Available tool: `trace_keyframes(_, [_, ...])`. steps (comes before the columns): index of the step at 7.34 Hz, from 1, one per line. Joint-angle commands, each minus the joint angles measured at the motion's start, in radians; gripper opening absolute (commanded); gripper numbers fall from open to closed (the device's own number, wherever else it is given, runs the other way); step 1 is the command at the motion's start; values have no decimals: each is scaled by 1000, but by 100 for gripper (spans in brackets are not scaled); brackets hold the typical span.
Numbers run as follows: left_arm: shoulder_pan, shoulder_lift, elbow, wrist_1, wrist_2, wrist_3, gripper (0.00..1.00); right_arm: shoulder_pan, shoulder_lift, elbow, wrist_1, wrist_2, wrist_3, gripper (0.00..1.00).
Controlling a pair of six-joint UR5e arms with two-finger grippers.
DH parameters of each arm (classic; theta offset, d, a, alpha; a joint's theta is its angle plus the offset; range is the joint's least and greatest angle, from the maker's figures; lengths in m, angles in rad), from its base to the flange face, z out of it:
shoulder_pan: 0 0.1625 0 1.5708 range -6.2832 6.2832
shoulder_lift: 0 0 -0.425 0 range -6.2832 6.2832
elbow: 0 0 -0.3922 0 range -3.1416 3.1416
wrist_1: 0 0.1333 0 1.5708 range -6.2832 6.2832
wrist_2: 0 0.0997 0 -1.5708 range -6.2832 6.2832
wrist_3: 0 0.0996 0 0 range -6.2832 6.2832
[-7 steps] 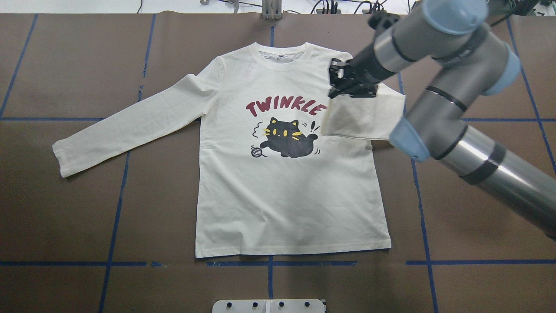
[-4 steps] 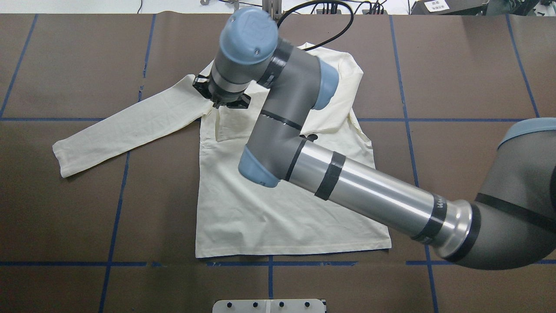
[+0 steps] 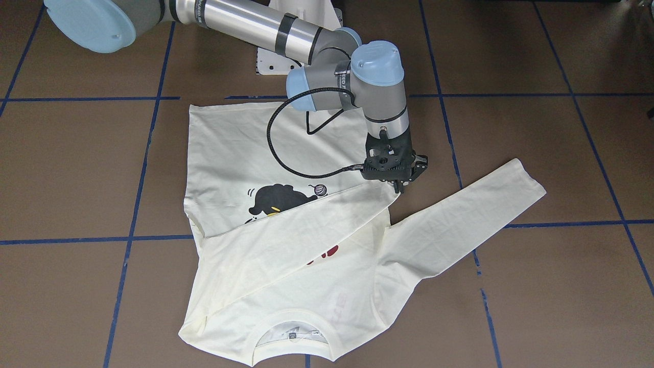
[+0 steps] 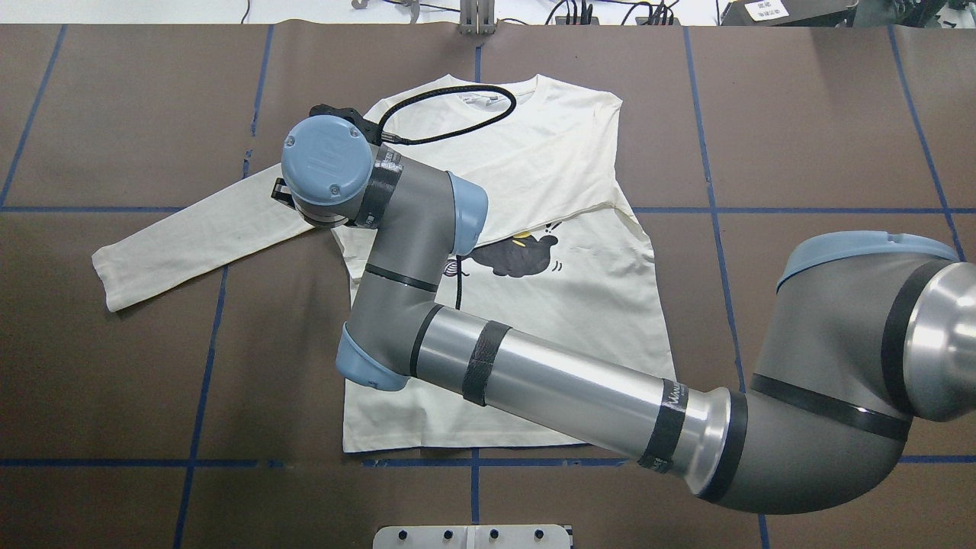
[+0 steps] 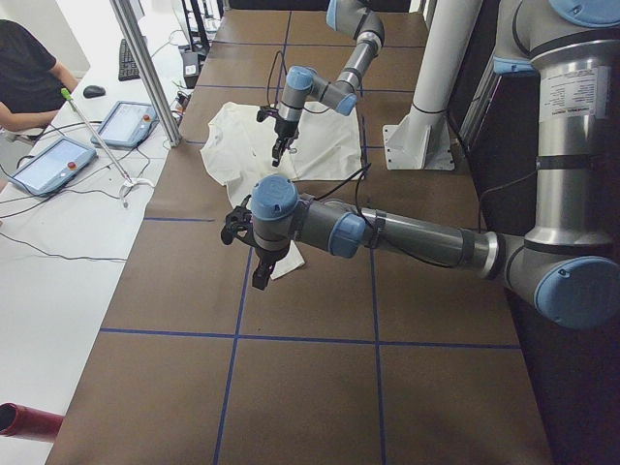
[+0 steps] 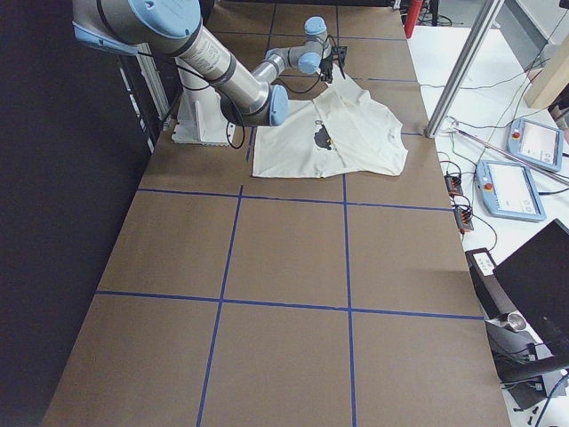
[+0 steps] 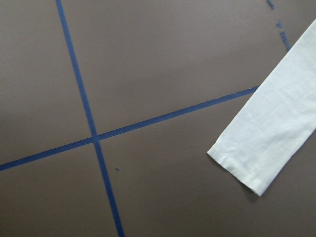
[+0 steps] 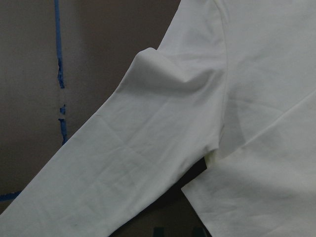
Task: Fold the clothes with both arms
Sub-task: 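Carry the sleeve across the shirt body with the right gripper and release, then withdraw the right gripper while the left gripper approaches the other cuff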
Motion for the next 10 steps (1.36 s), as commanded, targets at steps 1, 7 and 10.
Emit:
trace_keyframes(1, [122,-13,65,-190,-10,-259,100,65,-98,224,-133,91,23,99])
trace_keyframes(7, [397,-185,351,-353,146,-651,99,505,-868,894,-232,564,-250,100])
trace_keyframes(10, [452,-183,385,-350,150,-654,88,543,-957,922,-226,569,-320,100])
